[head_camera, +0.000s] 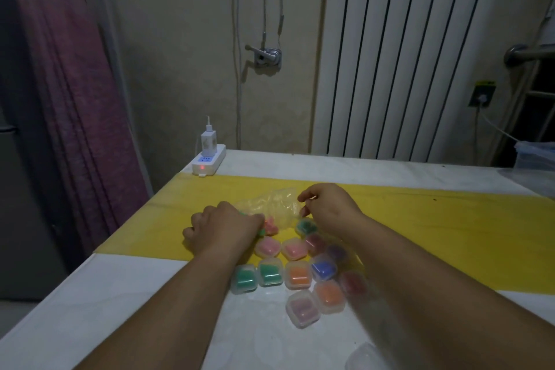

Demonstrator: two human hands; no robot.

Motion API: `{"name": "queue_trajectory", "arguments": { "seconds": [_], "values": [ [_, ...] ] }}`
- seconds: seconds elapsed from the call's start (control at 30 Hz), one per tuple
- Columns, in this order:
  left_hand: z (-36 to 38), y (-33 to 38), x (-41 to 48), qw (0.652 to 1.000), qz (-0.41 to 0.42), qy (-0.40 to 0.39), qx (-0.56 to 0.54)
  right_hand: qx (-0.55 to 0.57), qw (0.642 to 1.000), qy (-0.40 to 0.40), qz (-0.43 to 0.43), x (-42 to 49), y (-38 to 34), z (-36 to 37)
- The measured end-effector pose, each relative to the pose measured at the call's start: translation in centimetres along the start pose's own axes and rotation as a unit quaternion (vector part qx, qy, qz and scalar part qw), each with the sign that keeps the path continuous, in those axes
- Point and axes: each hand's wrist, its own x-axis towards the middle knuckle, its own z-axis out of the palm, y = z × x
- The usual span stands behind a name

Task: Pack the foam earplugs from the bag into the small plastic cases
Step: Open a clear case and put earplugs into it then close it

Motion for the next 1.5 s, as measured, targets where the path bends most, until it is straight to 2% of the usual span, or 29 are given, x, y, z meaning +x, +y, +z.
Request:
{"name": "queue_trajectory", "arguments": {
  "seconds": [0.13,0.23,0.33,0.43,0.6,0.73,0.87,1.07,1.13,1.23,1.27,1.5],
  "values": [
    [0.5,0.0,0.1,0.999,0.034,0.025,-0.032,0.041,0.998,-0.019,0.046,0.9,-0.6,0.5],
    [1.1,0.0,0.3,0.977,0.107,0.037,-0.181,0.033,0.999,-0.031,0.024,1.1,-0.9,0.5],
    [0.9,0.3,0.0,0.936,0.133,0.030,-0.326,0.061,0.998,0.007,-0.035,0.9,-1.2,0.2],
    [0.4,0.6,0.0,0.892,0.104,0.016,-0.439,0.128,0.987,0.039,-0.087,0.5,-1.5,-0.2],
    [0.0,1.0,-0.2,0.823,0.046,-0.069,-0.562,0.113,0.988,-0.009,-0.110,0.0,-2.0,-0.7],
    [-0.4,1.3,-0.5,0.750,0.018,-0.129,-0.649,0.072,0.989,-0.049,-0.124,-0.7,-2.2,-1.1],
    [-0.7,1.1,-0.9,0.692,0.035,-0.194,-0.694,0.059,0.987,-0.077,-0.125,-1.1,-2.2,-1.1],
    [-0.7,0.9,-1.1,0.692,0.042,-0.234,-0.681,-0.005,0.987,-0.055,-0.150,-1.5,-2.6,-1.1],
    [-0.6,0.9,-1.0,0.710,0.042,-0.229,-0.665,-0.002,0.988,-0.033,-0.152,-1.4,-2.6,-1.2],
    [-0.2,0.8,-0.6,0.756,0.052,-0.209,-0.619,0.013,0.988,-0.023,-0.154,-1.3,-2.6,-1.4],
    [-0.2,0.9,-0.6,0.756,0.053,-0.206,-0.618,0.015,0.987,-0.027,-0.155,-1.3,-2.6,-1.5],
    [-0.1,1.1,-0.3,0.694,0.046,-0.199,-0.690,0.006,0.981,-0.069,-0.182,-1.7,-3.1,-1.9]
  ]
}}
